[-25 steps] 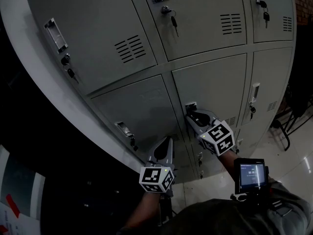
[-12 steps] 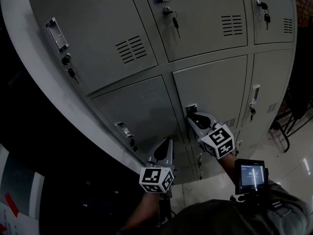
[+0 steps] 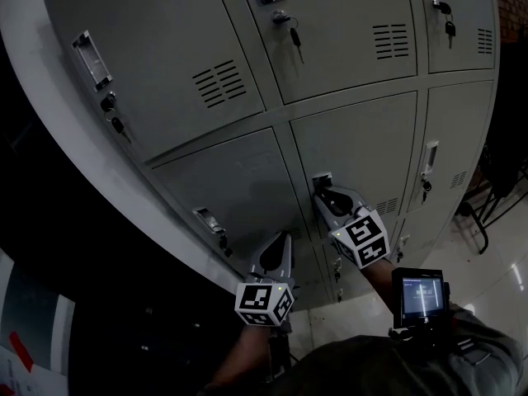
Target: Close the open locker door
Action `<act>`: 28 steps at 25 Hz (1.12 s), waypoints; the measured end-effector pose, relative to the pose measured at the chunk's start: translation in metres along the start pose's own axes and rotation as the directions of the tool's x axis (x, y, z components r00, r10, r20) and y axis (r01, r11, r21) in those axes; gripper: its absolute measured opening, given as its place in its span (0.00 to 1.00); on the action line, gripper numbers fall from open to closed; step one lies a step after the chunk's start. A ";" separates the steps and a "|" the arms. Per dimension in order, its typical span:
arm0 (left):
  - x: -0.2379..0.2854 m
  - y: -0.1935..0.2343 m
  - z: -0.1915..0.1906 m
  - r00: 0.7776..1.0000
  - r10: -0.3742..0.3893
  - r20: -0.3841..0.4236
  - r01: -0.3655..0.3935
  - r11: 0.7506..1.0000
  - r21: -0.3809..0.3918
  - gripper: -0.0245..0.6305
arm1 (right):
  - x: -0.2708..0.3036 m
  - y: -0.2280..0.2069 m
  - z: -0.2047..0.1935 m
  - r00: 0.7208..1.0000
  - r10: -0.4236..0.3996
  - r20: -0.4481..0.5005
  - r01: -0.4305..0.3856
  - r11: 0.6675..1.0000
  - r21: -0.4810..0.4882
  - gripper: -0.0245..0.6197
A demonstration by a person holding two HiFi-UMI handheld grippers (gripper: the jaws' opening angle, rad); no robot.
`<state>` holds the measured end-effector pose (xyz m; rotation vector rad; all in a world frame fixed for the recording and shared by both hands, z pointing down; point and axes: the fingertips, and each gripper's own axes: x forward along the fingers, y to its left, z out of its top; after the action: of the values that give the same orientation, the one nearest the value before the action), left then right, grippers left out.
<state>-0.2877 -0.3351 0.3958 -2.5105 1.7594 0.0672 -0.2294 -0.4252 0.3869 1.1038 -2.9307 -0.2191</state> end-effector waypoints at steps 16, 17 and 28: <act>0.004 0.007 -0.003 1.000 -0.022 0.001 0.022 1.000 -0.006 0.04 | -0.004 0.003 0.001 0.997 -0.082 -0.005 0.079 0.973 -0.219 0.13; 0.005 0.007 -0.004 1.000 -0.023 0.000 0.023 1.000 -0.006 0.04 | -0.004 0.003 0.001 0.997 -0.080 -0.004 0.078 0.973 -0.216 0.13; 0.002 -0.005 -0.005 1.000 -0.026 -0.009 0.026 1.000 -0.005 0.04 | -0.018 -0.001 -0.018 0.996 -0.065 -0.064 0.053 0.983 -0.178 0.12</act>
<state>-0.2824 -0.3362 0.4010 -2.5406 1.7313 0.0586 -0.2139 -0.4167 0.4051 1.1479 -2.7571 -0.4219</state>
